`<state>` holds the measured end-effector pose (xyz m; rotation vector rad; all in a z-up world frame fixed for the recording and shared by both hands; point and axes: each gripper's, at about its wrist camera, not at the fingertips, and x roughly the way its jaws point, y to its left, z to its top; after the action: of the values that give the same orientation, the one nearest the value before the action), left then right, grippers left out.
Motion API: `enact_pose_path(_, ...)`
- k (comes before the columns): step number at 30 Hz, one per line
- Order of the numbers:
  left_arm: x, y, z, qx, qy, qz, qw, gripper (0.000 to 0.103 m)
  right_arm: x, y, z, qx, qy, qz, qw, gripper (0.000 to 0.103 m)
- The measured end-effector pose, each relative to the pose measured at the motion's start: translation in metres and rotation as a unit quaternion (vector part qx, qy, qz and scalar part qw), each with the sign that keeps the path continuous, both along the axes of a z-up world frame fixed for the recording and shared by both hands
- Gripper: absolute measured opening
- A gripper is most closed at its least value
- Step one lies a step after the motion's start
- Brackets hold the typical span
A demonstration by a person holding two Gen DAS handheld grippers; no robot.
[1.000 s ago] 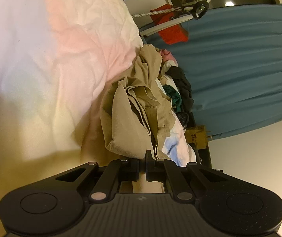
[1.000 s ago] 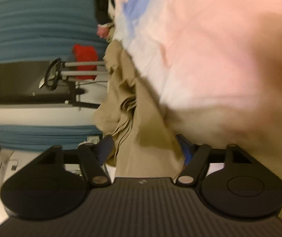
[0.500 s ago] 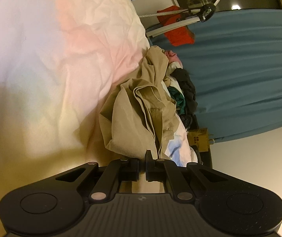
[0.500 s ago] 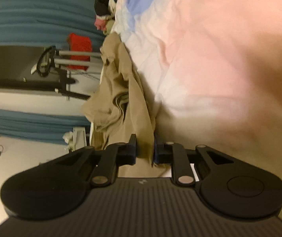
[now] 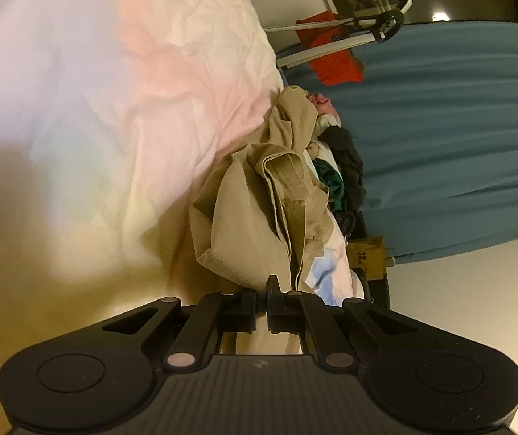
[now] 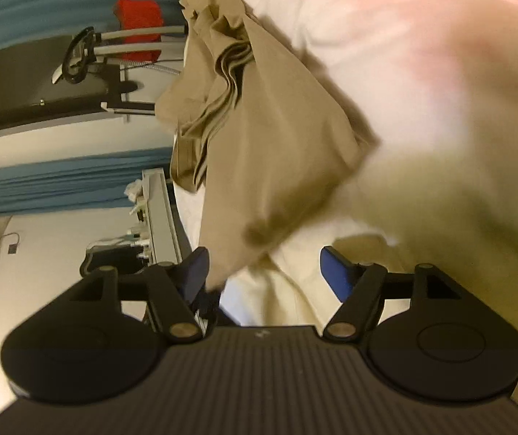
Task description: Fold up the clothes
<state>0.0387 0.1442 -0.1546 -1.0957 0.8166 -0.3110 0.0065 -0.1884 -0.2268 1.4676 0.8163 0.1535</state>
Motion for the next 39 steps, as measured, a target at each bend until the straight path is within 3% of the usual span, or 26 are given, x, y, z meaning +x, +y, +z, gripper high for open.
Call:
enact_pose_path(2, 0.001, 0.000, 0.000, -0.002, -0.004, 0.005, 1.0000, 0.005, 0.005, -0.010, -0.003, -0.030, -0.002, -0.029, 0.999, 0.068)
enact_pose_path(5, 0.001, -0.002, 0.000, -0.008, -0.014, 0.010, 0.9998, 0.005, 0.001, -0.027, -0.002, -0.063, -0.007, -0.073, 0.995, 0.055)
enact_pose_path(7, 0.000, -0.004, 0.003, -0.003, -0.024, 0.010, 0.9997, 0.005, -0.002, -0.032, 0.006, -0.103, -0.016, -0.094, 0.990, 0.016)
enact_pose_path(10, -0.003, -0.004, 0.008, -0.001, -0.036, 0.008, 0.9993, 0.005, -0.003, -0.033, 0.016, -0.112, -0.044, -0.088, 0.989, 0.009)
enact_pose_path(15, -0.013, -0.002, 0.020, 0.001, -0.054, 0.005, 0.9985, 0.004, -0.010, -0.035, 0.045, -0.140, -0.089, -0.091, 0.982, 0.007)
enact_pose_path(21, -0.059, 0.000, 0.053, 0.020, -0.111, -0.013, 0.9935, 0.004, -0.047, -0.038, 0.082, -0.173, -0.129, -0.074, 0.974, 0.007)
enact_pose_path(30, -0.167, 0.006, 0.080, 0.020, -0.101, -0.036, 0.9940, 0.004, -0.169, -0.037, 0.123, -0.195, -0.168, -0.058, 0.965, 0.007)
enact_pose_path(34, -0.204, 0.006, 0.085, 0.014, -0.083, -0.043, 0.9955, 0.004, -0.197, -0.035, 0.129, -0.211, -0.172, -0.073, 0.959, 0.007)
enact_pose_path(39, -0.162, -0.002, 0.094, 0.020, -0.078, -0.049, 0.9956, 0.005, -0.156, -0.044, 0.135, -0.208, -0.170, -0.083, 0.960, 0.007)
